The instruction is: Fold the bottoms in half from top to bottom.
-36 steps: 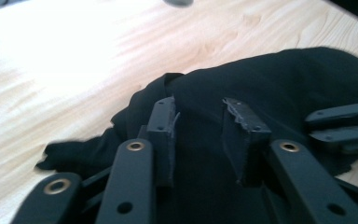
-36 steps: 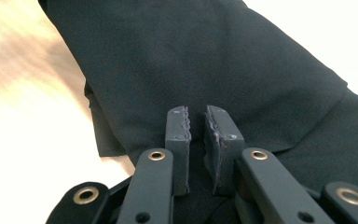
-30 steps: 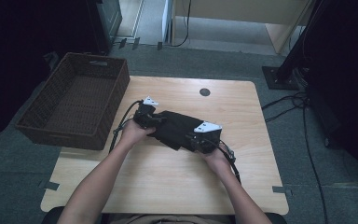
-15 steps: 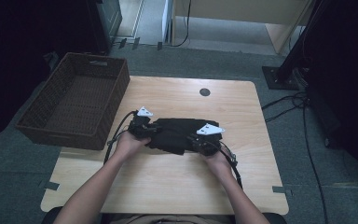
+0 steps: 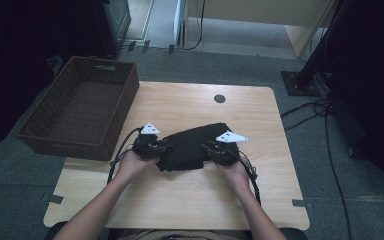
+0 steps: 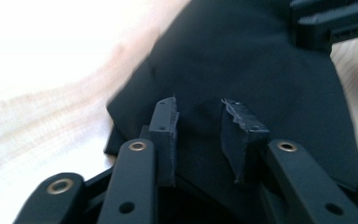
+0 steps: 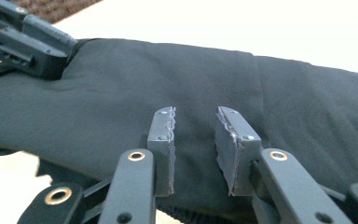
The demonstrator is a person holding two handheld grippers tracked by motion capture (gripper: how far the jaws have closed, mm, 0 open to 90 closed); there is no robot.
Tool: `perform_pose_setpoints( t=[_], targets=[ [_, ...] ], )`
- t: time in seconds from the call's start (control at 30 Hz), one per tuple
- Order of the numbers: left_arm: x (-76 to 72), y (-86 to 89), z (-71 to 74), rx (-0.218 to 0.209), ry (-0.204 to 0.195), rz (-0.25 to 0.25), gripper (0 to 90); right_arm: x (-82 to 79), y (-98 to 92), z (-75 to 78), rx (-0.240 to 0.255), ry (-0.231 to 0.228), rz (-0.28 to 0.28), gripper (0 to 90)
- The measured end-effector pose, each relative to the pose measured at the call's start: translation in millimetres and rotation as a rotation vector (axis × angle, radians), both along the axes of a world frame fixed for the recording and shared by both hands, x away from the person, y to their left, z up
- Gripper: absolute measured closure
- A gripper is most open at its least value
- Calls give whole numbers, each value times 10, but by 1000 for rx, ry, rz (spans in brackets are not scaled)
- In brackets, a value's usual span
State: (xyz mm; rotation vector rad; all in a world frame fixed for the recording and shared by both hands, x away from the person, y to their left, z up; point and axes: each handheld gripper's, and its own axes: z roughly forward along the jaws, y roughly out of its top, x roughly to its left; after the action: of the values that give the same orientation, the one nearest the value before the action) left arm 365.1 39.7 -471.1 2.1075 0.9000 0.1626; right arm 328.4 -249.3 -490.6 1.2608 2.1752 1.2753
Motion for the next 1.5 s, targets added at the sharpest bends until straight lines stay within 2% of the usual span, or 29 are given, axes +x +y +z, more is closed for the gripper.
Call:
perform_pose_setpoints(
  t=[0.13,0.27,0.33,0.4,0.47,0.57,0.67,0.7,0.8,1.0,1.23,1.4,1.5],
  targets=[
    [122,-46,150,-10,-34,-10,634,-70,7,113,14,-3,-22,681],
    [296,-133,166,-3,-64,-39,614,-133,69,140,-2,-23,-23,660],
    [386,-179,107,-8,-50,-52,612,-141,107,107,-5,-18,-18,642],
    [454,-222,12,16,-23,-75,610,-156,148,60,-1,-6,-11,628],
    [489,-245,-92,29,19,-86,608,-163,178,9,-22,-14,-7,620],
    [497,-239,-163,19,42,-85,603,-163,187,-56,-33,-6,-7,600],
    [466,-243,-169,34,28,-86,601,-157,184,-92,-41,-6,-2,598],
    [416,-250,-170,54,15,-90,601,-159,184,-112,-52,-10,1,596],
    [325,-249,-182,55,10,-87,603,-161,179,-127,-60,-7,-5,598],
    [126,-210,-215,25,23,-66,606,-239,169,-136,-63,-5,-11,604],
    [-65,-171,-235,-2,34,-46,606,-388,174,-145,-64,-13,15,604],
    [-191,-172,-237,-13,49,-57,603,-499,130,-164,-55,-30,33,600],
    [-259,-181,-238,-24,60,-59,599,-541,91,-160,-42,-18,35,597]
  ],
)
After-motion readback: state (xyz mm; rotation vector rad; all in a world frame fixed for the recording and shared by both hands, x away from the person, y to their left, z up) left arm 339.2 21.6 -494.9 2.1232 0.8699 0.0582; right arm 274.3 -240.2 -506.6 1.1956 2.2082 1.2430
